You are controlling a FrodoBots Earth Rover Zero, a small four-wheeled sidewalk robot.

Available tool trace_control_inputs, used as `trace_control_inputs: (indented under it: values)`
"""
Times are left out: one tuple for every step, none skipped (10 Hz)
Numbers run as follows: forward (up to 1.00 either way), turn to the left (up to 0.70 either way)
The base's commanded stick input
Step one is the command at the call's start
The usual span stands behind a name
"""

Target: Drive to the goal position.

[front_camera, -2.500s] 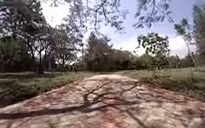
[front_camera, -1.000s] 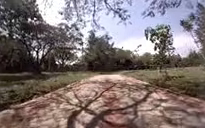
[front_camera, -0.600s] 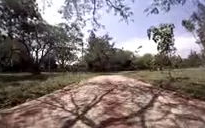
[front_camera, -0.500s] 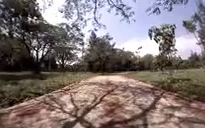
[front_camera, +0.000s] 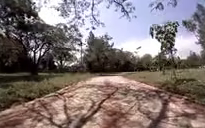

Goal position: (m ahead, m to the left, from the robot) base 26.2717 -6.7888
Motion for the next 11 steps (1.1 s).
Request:
trace_control_inputs:
  values:
    - [0.7,0.0]
    - [0.7,0.0]
    - [0.7,0.0]
    - [0.7,0.0]
    - [0.7,0.0]
    - [0.7,0.0]
    - [0.7,0.0]
    - [0.7,0.0]
    - [0.7,0.0]
    - [0.7,0.0]
    - [0.7,0.0]
